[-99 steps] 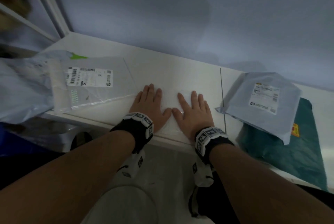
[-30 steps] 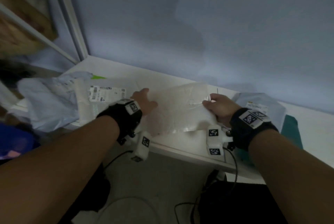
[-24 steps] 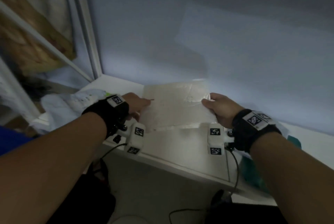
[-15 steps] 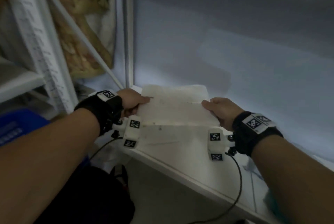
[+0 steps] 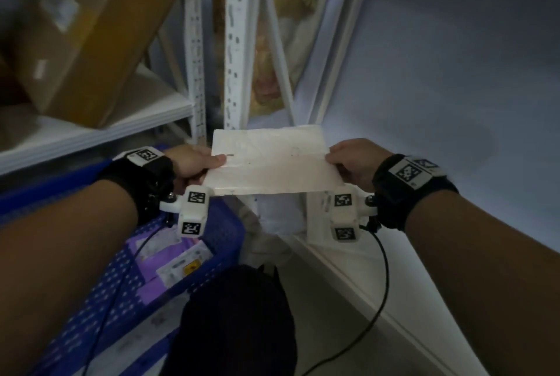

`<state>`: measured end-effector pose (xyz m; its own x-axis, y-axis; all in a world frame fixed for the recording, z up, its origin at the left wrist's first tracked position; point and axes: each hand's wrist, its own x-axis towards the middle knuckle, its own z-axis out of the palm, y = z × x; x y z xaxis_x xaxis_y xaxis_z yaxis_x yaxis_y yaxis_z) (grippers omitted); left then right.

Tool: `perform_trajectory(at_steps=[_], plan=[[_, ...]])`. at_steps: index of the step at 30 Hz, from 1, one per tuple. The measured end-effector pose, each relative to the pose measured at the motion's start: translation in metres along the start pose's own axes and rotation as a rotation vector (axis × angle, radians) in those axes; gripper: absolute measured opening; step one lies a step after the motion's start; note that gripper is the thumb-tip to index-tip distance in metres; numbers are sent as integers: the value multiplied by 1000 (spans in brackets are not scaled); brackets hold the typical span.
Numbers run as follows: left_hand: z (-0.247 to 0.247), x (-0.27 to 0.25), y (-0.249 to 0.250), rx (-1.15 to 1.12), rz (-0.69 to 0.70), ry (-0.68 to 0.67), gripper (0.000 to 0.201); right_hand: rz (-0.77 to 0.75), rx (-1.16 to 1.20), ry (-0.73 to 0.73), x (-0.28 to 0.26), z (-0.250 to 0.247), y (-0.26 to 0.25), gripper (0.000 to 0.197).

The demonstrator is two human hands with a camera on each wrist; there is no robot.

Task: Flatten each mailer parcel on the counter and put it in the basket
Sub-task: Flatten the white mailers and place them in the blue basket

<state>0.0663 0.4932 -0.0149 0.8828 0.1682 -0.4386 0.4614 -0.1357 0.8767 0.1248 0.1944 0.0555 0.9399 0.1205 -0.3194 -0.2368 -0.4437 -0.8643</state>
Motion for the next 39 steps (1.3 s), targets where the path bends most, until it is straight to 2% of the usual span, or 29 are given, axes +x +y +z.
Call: perform_trajectory(at_steps=[6, 9, 14, 18, 23, 25, 28, 29, 30, 31, 32, 34, 35, 37, 39], plan=[[-60, -9, -56, -26, -85, 51, 48, 10, -72, -92, 25, 81, -5, 22], [-84, -11, -84, -65, -122, 85, 48, 29, -88, -161, 35, 116, -8, 17], [-116, -17, -114, -87, -164, 169, 21, 20, -236, -262, 48, 171, -22, 9], [-149, -27, -143, -128, -219, 206, 16, -18, -357, -371, 54, 212, -33, 15], [-185, -41, -181, -100, -245, 193, 36, -88, -502, -439, 62, 267, -40, 6], [-192, -43, -193, -112, -213, 261, 28, -90, -497, -442, 65, 284, -41, 8], [-198, -42, -206, -249, -198, 380, 24, -101, -465, -444, 61, 307, -40, 9], [-201, -44, -211, -288, -206, 405, 23, -94, -500, -455, 55, 316, -38, 4], [-202, -46, -214, -309, -220, 417, 20, -105, -650, -435, 41, 325, -38, 10], [-204, -46, -220, -318, -232, 417, 16, -241, -861, -410, 29, 334, -33, 21], [-207, -52, -226, -323, -257, 421, 13, -299, -967, -386, 24, 345, -26, 26], [-211, -54, -242, -309, -303, 430, 12, -146, -831, -499, 30, 359, -9, 19], [-213, -54, -251, -300, -313, 437, 13, -109, -707, -485, 33, 366, 3, 17], [-213, -55, -268, -277, -345, 434, 15, -49, -623, -492, 38, 378, 25, 31], [-210, -53, -286, -220, -393, 426, 18, -17, -648, -549, 36, 383, 39, 42]])
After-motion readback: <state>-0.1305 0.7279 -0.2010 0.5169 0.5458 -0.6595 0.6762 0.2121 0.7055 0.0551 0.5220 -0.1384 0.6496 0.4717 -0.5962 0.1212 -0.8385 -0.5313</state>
